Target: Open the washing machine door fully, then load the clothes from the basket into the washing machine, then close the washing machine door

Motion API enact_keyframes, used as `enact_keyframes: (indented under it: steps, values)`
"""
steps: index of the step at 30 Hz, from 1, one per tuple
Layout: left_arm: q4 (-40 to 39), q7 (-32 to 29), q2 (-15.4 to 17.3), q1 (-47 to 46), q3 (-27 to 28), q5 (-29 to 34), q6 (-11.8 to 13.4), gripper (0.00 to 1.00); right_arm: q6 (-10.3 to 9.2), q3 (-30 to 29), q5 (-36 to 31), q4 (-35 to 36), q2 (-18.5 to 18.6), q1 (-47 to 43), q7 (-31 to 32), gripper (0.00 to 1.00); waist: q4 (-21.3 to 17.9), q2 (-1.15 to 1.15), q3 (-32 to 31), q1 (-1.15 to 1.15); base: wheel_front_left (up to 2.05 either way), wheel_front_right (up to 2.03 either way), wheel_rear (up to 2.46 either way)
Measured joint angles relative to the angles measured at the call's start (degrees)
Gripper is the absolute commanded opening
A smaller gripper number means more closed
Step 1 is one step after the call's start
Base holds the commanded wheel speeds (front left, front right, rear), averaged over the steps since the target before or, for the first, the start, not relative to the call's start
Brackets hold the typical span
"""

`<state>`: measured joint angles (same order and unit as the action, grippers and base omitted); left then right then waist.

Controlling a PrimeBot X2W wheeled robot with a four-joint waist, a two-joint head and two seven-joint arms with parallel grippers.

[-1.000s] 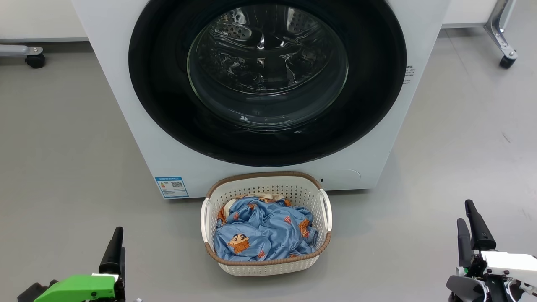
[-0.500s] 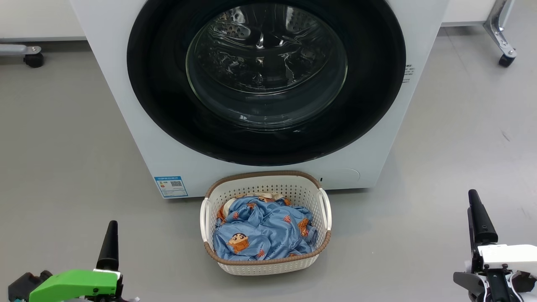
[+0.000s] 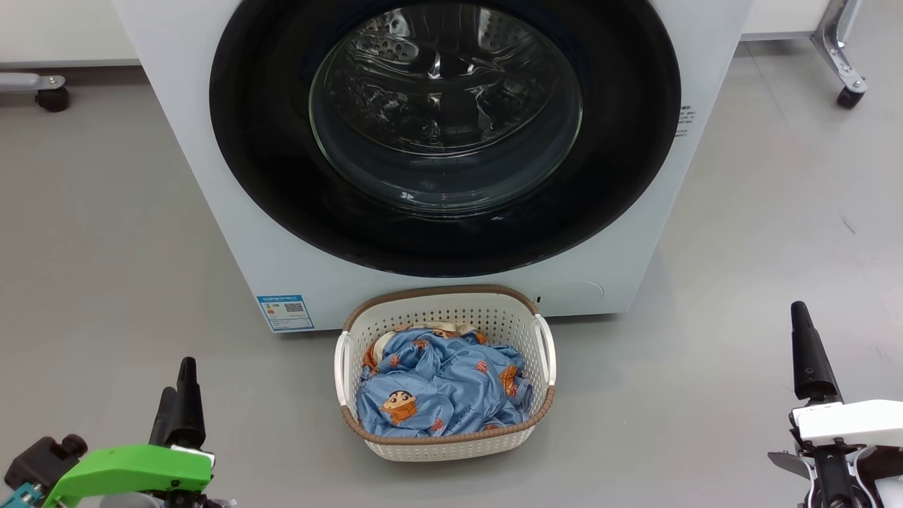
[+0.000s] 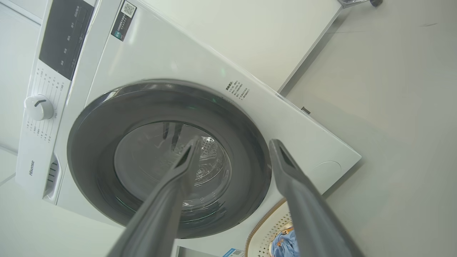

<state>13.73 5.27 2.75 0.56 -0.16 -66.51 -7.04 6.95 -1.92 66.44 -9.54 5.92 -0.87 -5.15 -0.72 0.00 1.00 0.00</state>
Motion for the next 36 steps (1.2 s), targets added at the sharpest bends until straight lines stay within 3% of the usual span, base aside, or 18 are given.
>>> enact_keyframes:
  steps: [12,26,36]
  values:
    - [-1.48,2.31,0.16,0.0,0.05,12.67,0.0,1.0,0.01,1.26,-14.27,1.69,1.7,-0.01,-2.29,1.0,-0.23,0.0,0.35,0.0,0.0,0.0,0.0]
    - [-3.07,4.97,1.12,0.01,-1.94,32.18,-0.05,1.0,0.04,5.21,-34.82,1.76,4.9,-0.71,-5.08,1.0,-0.54,0.0,0.83,0.0,0.0,0.0,0.0]
    - [-3.39,6.73,1.48,0.06,-2.9,41.98,-0.07,1.0,0.05,6.15,-44.26,1.57,4.97,-0.86,-6.54,1.0,-0.8,0.0,0.99,0.0,0.0,0.0,0.0]
